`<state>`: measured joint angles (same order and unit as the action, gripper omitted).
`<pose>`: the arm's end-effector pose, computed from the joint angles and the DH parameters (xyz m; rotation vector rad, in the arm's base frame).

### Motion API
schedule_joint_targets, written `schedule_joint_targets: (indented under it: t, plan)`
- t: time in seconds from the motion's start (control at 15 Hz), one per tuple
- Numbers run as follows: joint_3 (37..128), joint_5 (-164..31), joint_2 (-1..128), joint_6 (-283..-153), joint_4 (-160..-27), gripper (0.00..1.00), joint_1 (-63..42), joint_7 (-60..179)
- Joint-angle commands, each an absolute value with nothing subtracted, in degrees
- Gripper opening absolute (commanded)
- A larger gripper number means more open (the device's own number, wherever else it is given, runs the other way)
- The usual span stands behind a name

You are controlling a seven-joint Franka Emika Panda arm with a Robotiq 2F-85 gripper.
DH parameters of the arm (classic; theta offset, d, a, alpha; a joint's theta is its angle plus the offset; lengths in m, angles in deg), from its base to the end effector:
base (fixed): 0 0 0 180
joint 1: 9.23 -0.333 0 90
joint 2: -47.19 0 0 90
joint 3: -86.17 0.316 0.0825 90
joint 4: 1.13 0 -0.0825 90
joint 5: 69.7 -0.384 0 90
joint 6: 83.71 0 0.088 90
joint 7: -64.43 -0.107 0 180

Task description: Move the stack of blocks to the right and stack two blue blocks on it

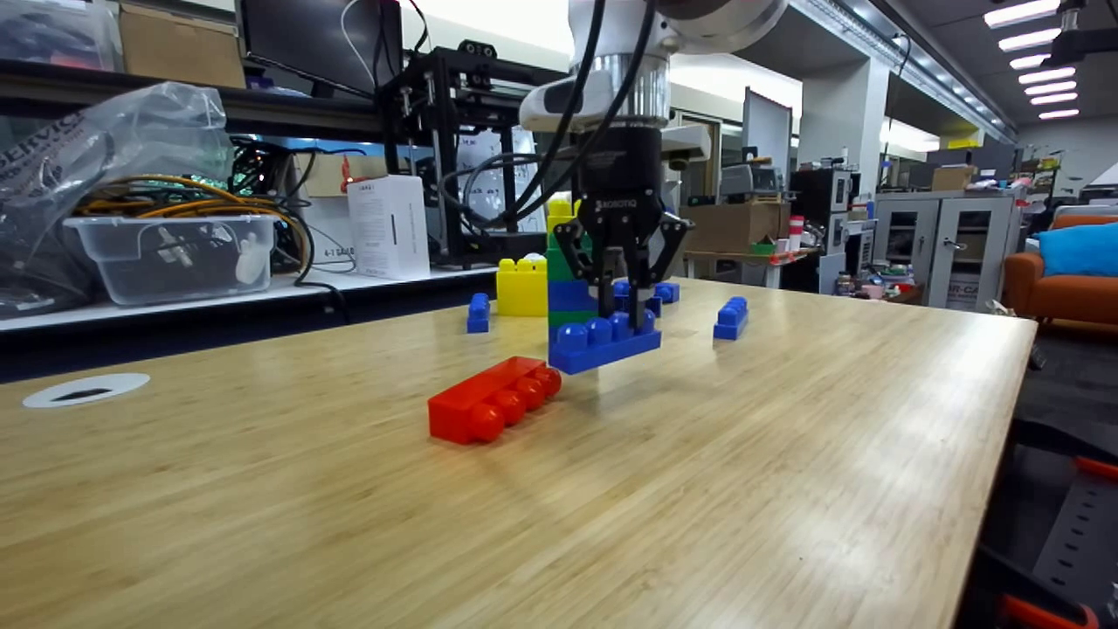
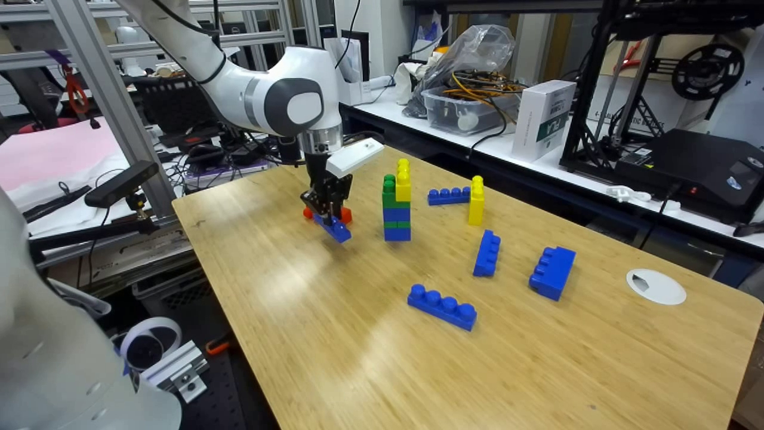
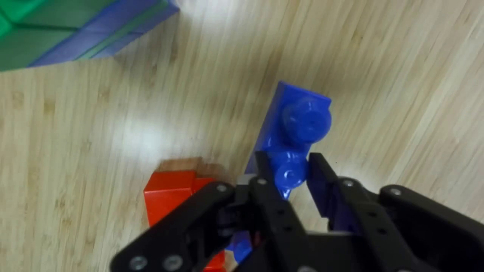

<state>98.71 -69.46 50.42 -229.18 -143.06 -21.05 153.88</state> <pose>0.4333 0.1969 0.2699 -1.7088 -2.6306 -0.0173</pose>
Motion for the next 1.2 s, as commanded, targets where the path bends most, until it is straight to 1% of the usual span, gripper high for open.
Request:
schedule_joint_targets:
  t: [0.0, 0.27, 0.53, 0.87, 1.13]
  plan:
    - [97.83, -74.39, 42.80, -226.73, -146.86, 0.07, -19.36, 163.57]
    - [92.46, -77.12, 35.74, -220.84, -148.08, 0.07, -19.43, 171.87]
    - [86.77, -75.25, 32.04, -214.91, -147.05, 0.07, -18.19, 176.58]
    - [81.47, -73.87, 33.14, -211.91, -144.38, 0.07, -15.77, 184.53]
    - [79.08, -74.34, 36.32, -211.14, -140.95, 0.07, -13.91, 189.81]
